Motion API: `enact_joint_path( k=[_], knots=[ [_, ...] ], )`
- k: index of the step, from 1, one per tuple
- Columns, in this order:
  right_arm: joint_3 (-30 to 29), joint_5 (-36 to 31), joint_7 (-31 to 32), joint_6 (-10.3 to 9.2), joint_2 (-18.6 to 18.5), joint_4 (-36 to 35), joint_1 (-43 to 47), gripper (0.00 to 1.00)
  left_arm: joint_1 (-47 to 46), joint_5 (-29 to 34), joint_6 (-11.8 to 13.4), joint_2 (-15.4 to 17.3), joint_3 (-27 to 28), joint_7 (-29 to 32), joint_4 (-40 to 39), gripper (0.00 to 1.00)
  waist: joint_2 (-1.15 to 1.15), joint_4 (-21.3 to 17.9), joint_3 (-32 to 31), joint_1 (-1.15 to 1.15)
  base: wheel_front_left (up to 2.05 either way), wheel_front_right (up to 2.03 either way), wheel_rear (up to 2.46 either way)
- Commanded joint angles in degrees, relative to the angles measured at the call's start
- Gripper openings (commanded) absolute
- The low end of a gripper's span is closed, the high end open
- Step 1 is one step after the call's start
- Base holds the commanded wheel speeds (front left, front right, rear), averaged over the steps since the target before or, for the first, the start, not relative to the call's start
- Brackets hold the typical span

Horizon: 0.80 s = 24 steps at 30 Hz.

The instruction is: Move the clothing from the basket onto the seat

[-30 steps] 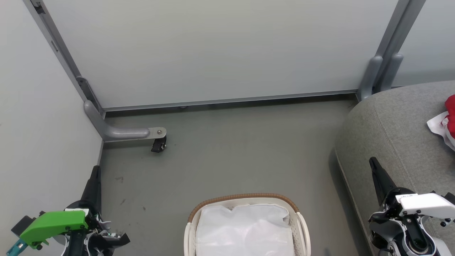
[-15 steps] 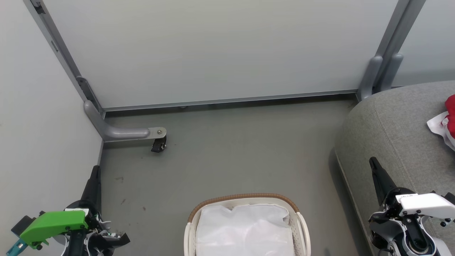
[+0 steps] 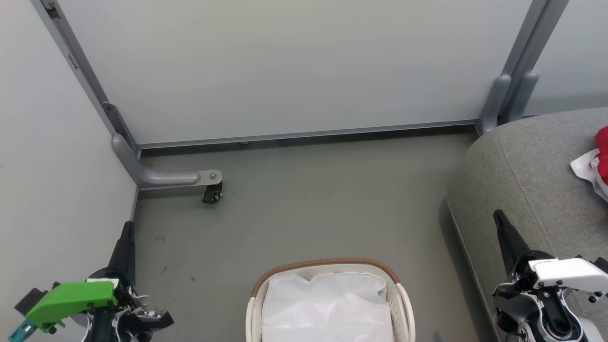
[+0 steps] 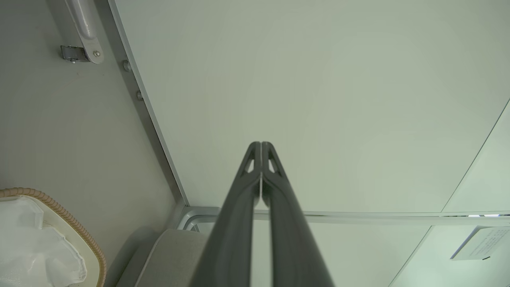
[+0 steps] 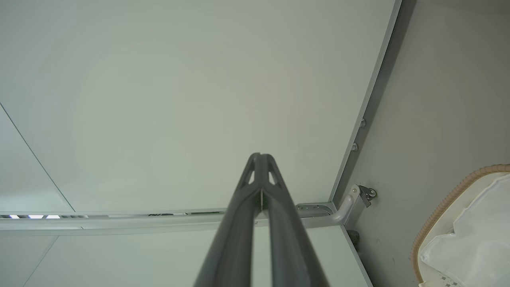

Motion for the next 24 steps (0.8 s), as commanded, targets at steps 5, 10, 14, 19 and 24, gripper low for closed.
enact_joint_path(
  k=[5,10,14,19,24],
  knots=[
    [-0.11,0.19,0.09,-0.02,-0.34,-0.23,0.6,0.0,-0.59,-0.2,-0.2,0.4,0.12,0.26,-0.06,0.0,0.0,0.0,0.0,0.0,0.0,0.0,0.0],
    [-0.11,0.19,0.09,-0.02,-0.34,-0.23,0.6,0.0,-0.59,-0.21,-0.2,0.4,0.12,0.26,-0.06,0.0,0.0,0.0,0.0,0.0,0.0,0.0,0.0],
    [-0.11,0.19,0.09,-0.02,-0.34,-0.23,0.6,0.0,-0.59,-0.21,-0.2,0.4,0.12,0.25,-0.06,0.0,0.0,0.0,0.0,0.0,0.0,0.0,0.0],
    [-0.11,0.19,0.08,-0.02,-0.34,-0.23,0.6,0.0,-0.59,-0.2,-0.2,0.4,0.12,0.25,-0.06,0.0,0.0,0.0,0.0,0.0,0.0,0.0,0.0],
    [-0.1,0.19,0.08,-0.02,-0.34,-0.23,0.6,0.0,-0.59,-0.2,-0.2,0.4,0.12,0.25,-0.06,0.0,0.0,0.0,0.0,0.0,0.0,0.0,0.0]
  ],
)
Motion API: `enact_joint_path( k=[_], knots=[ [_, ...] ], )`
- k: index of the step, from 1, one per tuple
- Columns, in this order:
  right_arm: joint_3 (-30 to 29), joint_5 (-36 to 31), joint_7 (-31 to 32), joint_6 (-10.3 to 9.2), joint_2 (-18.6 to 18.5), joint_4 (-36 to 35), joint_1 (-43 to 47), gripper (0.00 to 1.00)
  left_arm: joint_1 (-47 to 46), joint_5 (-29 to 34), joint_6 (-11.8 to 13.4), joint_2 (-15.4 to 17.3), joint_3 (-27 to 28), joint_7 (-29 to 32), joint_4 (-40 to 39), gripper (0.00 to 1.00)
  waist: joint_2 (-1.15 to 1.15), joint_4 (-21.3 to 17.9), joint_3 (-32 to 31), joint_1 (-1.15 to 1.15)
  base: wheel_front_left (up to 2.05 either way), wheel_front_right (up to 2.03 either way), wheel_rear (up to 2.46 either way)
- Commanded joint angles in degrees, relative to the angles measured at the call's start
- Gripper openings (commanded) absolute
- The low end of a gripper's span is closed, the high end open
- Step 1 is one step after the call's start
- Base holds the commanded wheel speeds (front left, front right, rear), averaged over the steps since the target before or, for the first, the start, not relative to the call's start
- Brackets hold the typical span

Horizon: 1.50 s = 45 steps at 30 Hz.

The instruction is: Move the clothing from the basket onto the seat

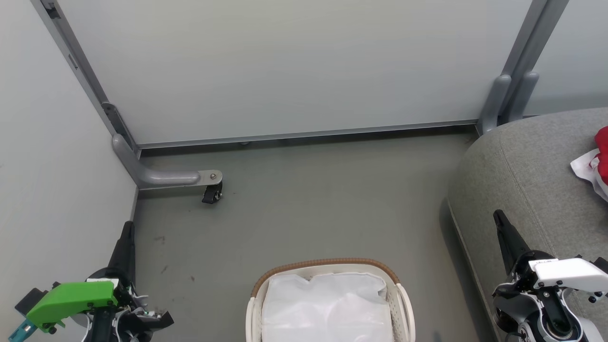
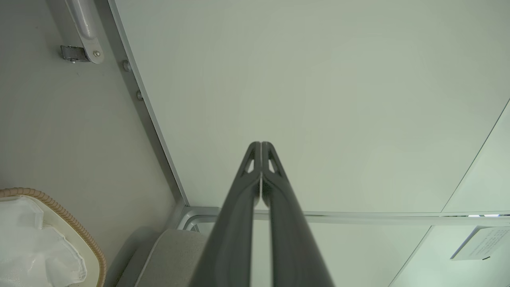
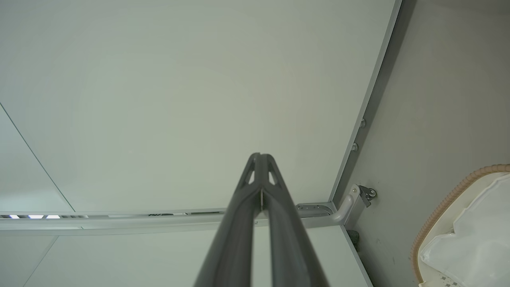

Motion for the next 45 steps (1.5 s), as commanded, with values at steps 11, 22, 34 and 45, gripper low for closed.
enact_joint_path(
  k=[11,22,34,45],
  knots=[
    [-0.1,0.19,0.08,-0.02,-0.34,-0.23,0.6,0.0,-0.59,-0.19,-0.21,0.4,0.11,0.25,-0.06,0.0,0.0,0.0,0.0,0.0,0.0,0.0,0.0],
    [-0.1,0.2,0.08,-0.02,-0.34,-0.22,0.6,0.0,-0.59,-0.19,-0.21,0.39,0.11,0.25,-0.06,0.0,0.0,0.0,0.0,0.0,0.0,0.0,0.0],
    [-0.1,0.2,0.08,-0.02,-0.34,-0.22,0.6,0.0,-0.59,-0.2,-0.21,0.39,0.11,0.24,-0.06,0.0,0.0,0.0,0.0,0.0,0.0,0.0,0.0],
    [-0.09,0.2,0.07,-0.02,-0.34,-0.22,0.6,0.0,-0.59,-0.2,-0.21,0.39,0.11,0.24,-0.06,0.0,0.0,0.0,0.0,0.0,0.0,0.0,0.0]
  ],
)
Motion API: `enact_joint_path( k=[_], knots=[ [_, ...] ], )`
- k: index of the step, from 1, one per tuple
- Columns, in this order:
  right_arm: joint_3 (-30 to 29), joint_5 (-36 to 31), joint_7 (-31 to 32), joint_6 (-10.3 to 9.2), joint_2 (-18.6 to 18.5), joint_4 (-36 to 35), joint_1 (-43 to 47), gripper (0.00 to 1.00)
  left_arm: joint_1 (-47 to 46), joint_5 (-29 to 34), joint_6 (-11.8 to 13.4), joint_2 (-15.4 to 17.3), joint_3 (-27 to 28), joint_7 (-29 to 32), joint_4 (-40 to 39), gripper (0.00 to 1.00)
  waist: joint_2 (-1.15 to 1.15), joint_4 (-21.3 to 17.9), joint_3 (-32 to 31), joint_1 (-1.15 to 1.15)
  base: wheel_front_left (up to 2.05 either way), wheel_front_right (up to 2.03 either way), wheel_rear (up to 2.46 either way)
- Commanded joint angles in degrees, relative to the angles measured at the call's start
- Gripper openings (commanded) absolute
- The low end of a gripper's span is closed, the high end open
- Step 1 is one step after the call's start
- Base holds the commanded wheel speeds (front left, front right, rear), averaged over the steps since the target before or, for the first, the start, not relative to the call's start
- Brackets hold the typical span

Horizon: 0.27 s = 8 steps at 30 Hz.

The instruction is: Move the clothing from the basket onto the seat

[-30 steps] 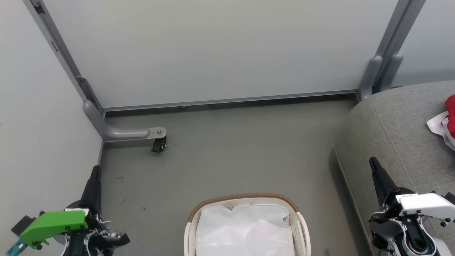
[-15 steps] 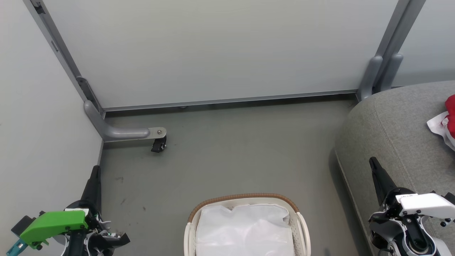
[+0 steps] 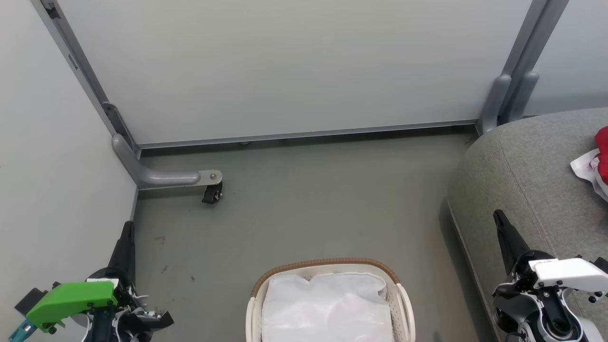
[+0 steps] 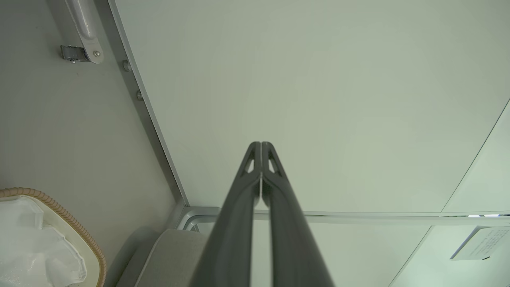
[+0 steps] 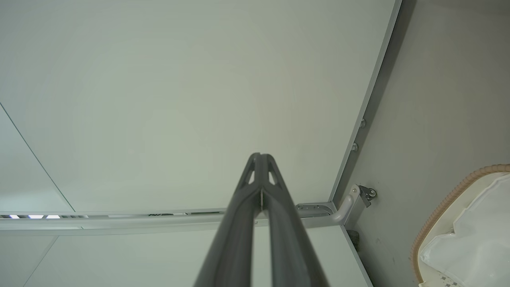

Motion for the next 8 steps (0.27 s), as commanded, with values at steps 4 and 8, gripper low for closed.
enact_joint_path(
  k=[4,8],
  knots=[
    [-0.09,0.2,0.07,-0.02,-0.34,-0.21,0.6,0.0,-0.59,-0.2,-0.21,0.38,0.12,0.25,-0.06,0.0,0.0,0.0,0.0,0.0,0.0,0.0,0.0],
    [-0.09,0.2,0.07,-0.02,-0.34,-0.21,0.6,0.0,-0.59,-0.2,-0.21,0.38,0.12,0.26,-0.06,0.0,0.0,0.0,0.0,0.0,0.0,0.0,0.0]
  ],
)
